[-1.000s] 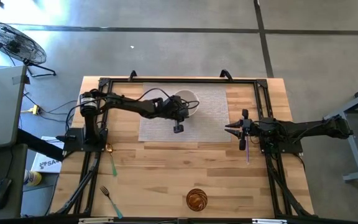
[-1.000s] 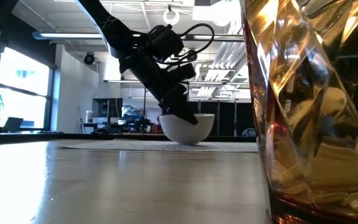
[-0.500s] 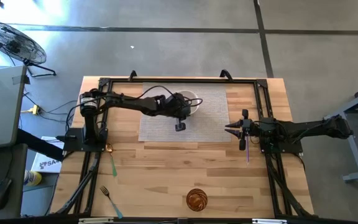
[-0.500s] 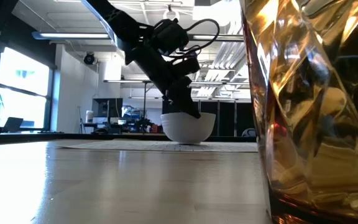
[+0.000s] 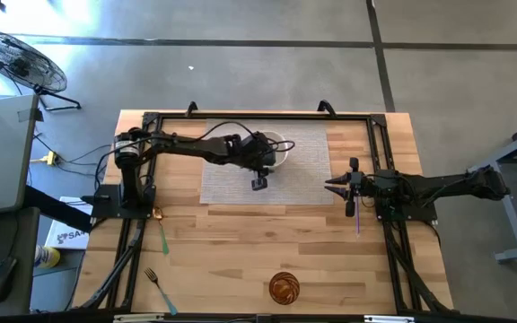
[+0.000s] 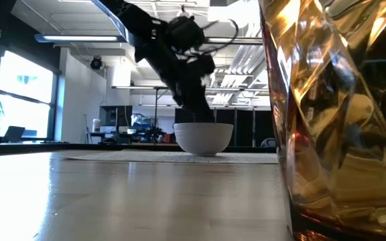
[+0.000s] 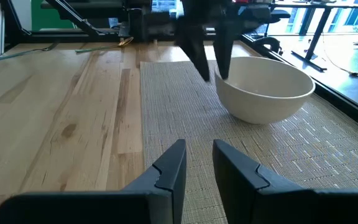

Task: Pick & Place Utensil
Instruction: Put the brown glass on the top right of the gray mat

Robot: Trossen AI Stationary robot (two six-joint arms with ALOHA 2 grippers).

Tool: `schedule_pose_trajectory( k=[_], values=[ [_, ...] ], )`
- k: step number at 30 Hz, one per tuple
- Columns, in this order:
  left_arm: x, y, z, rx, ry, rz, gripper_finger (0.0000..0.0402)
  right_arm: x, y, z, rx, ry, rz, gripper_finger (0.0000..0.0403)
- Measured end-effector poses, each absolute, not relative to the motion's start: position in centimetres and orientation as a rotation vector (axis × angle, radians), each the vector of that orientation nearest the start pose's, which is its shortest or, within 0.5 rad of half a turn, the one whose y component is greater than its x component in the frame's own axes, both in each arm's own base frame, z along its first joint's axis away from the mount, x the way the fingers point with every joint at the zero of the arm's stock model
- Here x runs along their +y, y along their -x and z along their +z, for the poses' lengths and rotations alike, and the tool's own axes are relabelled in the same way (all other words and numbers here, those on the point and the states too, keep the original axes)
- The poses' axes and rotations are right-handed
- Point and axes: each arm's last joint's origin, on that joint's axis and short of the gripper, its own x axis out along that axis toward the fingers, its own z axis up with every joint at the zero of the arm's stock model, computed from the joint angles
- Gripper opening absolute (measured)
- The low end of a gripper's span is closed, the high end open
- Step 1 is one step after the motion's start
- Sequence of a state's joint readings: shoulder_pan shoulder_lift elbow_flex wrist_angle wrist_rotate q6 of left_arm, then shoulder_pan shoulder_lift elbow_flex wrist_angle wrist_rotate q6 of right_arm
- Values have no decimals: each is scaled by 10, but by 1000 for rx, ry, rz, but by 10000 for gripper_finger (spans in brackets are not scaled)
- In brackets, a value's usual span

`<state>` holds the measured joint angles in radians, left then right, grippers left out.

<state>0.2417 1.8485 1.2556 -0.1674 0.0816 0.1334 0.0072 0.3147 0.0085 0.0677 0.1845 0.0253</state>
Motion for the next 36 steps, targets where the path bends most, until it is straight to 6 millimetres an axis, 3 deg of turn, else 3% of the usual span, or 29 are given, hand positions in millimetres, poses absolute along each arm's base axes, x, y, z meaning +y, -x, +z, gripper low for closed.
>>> schedule_pose_trajectory(
  k=[8, 11, 14, 19, 24, 31, 36],
  values=[
    [63, -367, 281, 560, 38, -106, 136, -4, -114, 146, 235, -2, -179, 74],
    [36, -354, 302, 536, 22, -191, 136, -4, -114, 146, 234, -2, -179, 74],
    [1, -347, 307, 565, -14, -253, 136, -4, -114, 146, 237, -2, -180, 74],
    [-63, -341, 299, 630, -108, -318, 136, -5, -114, 146, 238, -2, -180, 74],
    [-119, -323, 268, 659, -195, -291, 136, -4, -114, 146, 235, -2, -180, 74],
    [-161, -291, 230, 644, -191, -200, 136, -4, -114, 147, 220, -10, -180, 74],
    [-178, -265, 200, 659, -119, -127, 136, -5, -117, 162, 46, -249, -181, 74]
  ],
)
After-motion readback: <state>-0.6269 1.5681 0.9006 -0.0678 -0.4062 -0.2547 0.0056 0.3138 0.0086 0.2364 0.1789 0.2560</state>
